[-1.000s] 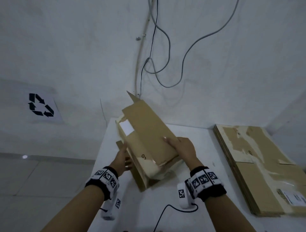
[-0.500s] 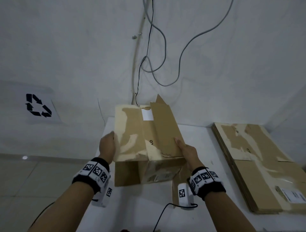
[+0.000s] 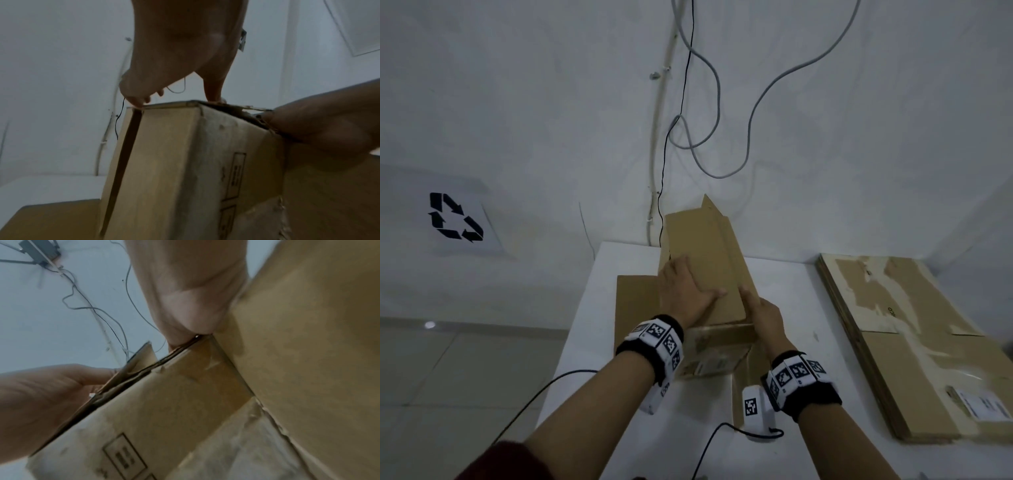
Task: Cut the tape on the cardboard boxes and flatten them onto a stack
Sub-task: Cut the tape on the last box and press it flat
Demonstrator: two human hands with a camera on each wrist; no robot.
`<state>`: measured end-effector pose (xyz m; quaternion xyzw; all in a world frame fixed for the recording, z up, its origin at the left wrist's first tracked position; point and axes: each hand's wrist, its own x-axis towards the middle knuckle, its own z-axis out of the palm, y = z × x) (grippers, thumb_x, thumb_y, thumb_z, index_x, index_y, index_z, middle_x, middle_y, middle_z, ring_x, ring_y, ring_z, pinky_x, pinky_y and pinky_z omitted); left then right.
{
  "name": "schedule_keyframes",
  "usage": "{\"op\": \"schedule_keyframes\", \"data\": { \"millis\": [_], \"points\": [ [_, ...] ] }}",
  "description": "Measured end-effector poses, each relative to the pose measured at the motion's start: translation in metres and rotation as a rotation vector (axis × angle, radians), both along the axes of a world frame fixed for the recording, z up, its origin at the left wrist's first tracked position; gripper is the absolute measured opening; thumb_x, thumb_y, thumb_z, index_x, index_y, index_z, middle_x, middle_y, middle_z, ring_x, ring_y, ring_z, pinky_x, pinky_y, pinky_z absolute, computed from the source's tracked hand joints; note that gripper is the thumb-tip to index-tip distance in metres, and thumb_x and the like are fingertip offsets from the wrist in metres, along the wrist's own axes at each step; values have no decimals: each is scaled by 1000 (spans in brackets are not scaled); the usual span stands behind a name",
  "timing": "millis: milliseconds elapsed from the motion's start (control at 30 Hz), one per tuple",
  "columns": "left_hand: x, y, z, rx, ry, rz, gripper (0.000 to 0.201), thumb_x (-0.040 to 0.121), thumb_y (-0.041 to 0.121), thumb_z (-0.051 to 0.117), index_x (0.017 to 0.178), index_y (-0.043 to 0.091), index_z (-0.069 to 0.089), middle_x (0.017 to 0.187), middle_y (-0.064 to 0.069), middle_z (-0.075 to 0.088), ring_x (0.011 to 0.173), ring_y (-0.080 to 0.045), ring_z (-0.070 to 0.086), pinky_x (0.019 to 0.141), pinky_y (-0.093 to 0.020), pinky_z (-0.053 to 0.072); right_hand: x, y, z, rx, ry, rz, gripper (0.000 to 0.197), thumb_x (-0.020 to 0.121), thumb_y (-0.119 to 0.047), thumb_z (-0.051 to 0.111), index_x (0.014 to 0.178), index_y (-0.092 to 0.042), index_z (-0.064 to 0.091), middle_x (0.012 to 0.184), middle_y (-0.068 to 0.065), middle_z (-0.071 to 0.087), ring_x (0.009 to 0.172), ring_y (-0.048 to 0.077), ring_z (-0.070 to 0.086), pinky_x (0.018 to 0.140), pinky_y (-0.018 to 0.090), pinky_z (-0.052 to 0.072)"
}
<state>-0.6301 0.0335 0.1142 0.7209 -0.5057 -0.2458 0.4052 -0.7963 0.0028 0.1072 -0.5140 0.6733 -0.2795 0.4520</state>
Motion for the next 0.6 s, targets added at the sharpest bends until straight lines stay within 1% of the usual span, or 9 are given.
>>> {"op": "schedule_keyframes", "data": {
  "millis": [67,100,167,233,267,400,467,533,600],
  "points": [
    [3,-5,0,32,45,30,118,56,53,86,145,16,17,146,-9,26,135,-27,25,114,-42,25,-2,5,3,22,-127,11,68,84,-77,44,122,-24,59,119,2,63,107,22,59,96,37,47],
    [5,-9,-3,35,108,21,125,53,52,88,147,17,12,147,-10,26,135,-28,26,114,-43,26,-3,5,4,32,-170,31,81,76,-83,46,128,-23,58,119,2,63,110,23,59,101,40,46],
    [11,-12,-6,47,249,2,136,42,57,88,146,27,7,145,-9,31,133,-29,34,111,-47,33,-6,7,6,26,-177,85,85,68,-77,63,129,-19,59,117,2,66,107,21,62,94,37,51],
    [16,-11,-11,74,342,-17,136,35,63,86,141,37,6,144,-8,36,129,-29,42,108,-49,39,-8,8,5,-13,-175,115,66,72,-54,78,123,-17,60,109,-2,67,99,15,63,82,28,52],
    [17,-10,-13,74,358,-24,134,35,64,86,140,38,7,143,-7,38,127,-27,44,107,-48,40,-8,8,4,-18,-185,117,60,72,-48,80,120,-18,61,109,-2,68,98,15,64,82,28,52],
    [24,9,-22,-18,417,31,119,48,54,90,140,28,18,127,-3,49,114,-20,53,94,-35,48,-7,7,4,-24,-231,94,57,72,-44,83,118,-18,62,110,-1,69,98,15,65,81,28,53],
    [37,25,-16,-8,275,126,98,58,54,86,132,16,34,114,1,51,103,-15,52,84,-28,45,-8,5,4,-28,-266,95,56,74,-40,82,120,-15,63,107,-4,69,96,13,66,76,24,52],
    [56,40,-11,111,-24,189,69,68,62,76,114,18,51,102,1,59,95,-18,57,83,-31,46,-8,4,6,-22,-295,95,56,75,-38,82,122,-14,63,106,-5,69,95,11,65,74,21,51],
    [71,55,-8,284,-303,127,39,81,57,64,97,23,55,92,2,62,95,-21,61,88,-33,44,-6,2,6,-22,-311,86,59,74,-38,83,124,-13,62,107,-4,70,96,11,66,72,21,51]
  ]
}}
